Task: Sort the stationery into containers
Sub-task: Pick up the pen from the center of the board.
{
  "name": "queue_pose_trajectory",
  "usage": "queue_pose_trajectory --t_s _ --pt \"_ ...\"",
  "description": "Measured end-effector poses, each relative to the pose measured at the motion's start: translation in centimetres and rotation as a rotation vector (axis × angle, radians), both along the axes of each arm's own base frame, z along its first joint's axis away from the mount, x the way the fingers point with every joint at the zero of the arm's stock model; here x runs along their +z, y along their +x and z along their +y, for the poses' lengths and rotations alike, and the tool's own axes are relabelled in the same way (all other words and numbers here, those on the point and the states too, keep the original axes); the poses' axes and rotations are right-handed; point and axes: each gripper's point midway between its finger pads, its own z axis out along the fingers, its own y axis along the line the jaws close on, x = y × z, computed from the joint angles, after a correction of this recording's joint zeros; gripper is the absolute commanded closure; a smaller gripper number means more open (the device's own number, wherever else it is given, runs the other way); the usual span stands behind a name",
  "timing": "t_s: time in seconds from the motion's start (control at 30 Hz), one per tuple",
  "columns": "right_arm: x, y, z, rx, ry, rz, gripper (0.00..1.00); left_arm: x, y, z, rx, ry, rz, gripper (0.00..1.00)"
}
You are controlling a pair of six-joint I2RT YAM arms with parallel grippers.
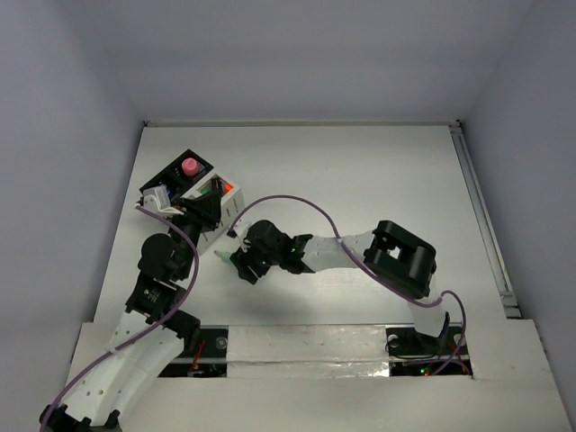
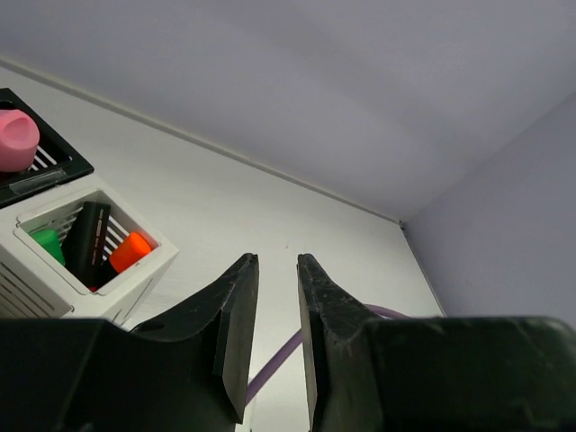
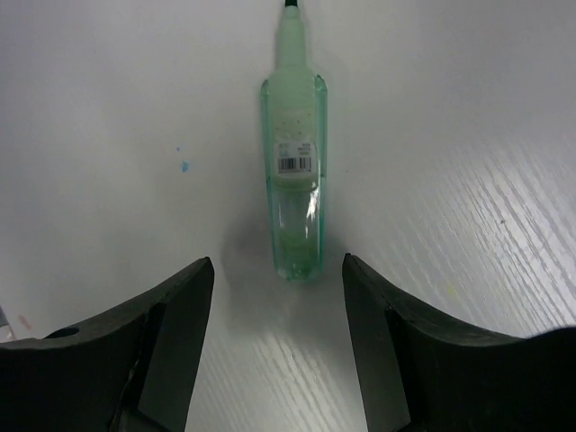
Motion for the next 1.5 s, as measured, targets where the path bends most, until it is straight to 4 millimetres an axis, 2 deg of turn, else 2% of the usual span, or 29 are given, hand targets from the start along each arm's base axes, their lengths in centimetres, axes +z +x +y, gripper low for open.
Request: queue_pose_trajectory --t_s 0.13,0.27,0.53,0.7,0.9,0.93,1.03,1.13,1.23,1.33,1.5 --pt "-0.2 0.3 0.8 0.013 0.002 -0.021 0.43 0.2 -0.4 -0.2 -0.018 -0.005 -0.008 0.8" --pt "-0.3 0.6 1.2 0.02 0.008 -0.038 0.44 0.3 -0.5 -0.3 -0.026 -0.007 -0.01 0.8" --pt "-0.5 1.4 0.8 0.018 -0.029 -0.112 0.43 0.3 -0.5 -0.5 -0.036 -0.011 -0.008 0.8" --pt "-0.7 1.3 0.7 0.022 -0.067 -0.185 0.48 0.1 -0.4 -0.6 -0.037 -0.012 -0.001 0.8" --pt "-0.6 1.4 0.6 -0.002 -0.1 -0.256 0.7 0.1 -0.3 -0.6 -0.037 -0.014 0.002 0.8" --pt "-0.6 1.3 0.6 -0.007 -0.106 -0.268 0.77 0.1 -0.3 -0.6 -0.037 -0.014 0.002 0.8" --pt "-0.5 1.6 0.4 -0.031 -0.119 -0.29 0.86 0.0 -0.3 -0.6 -0.037 -0.015 0.002 0.8" --pt "-0.4 1.6 0.2 -0.052 -0.118 -0.292 0.9 0.0 -0.2 -0.6 -0.037 -0.013 0.005 0.8" --pt "0.0 1.0 -1.8 -0.08 -0.143 -0.275 0.91 -0.4 0.0 -0.9 -0.045 -0.007 0.016 0.8" --pt "1.9 0.8 -3.8 -0.114 -0.14 -0.252 0.92 -1.1 0.5 -1.8 -0.076 0.006 0.037 0.8" --pt "9.4 2.1 -6.7 -0.221 0.023 -0.23 0.92 -2.8 0.7 -3.6 -0.161 0.026 0.071 0.81"
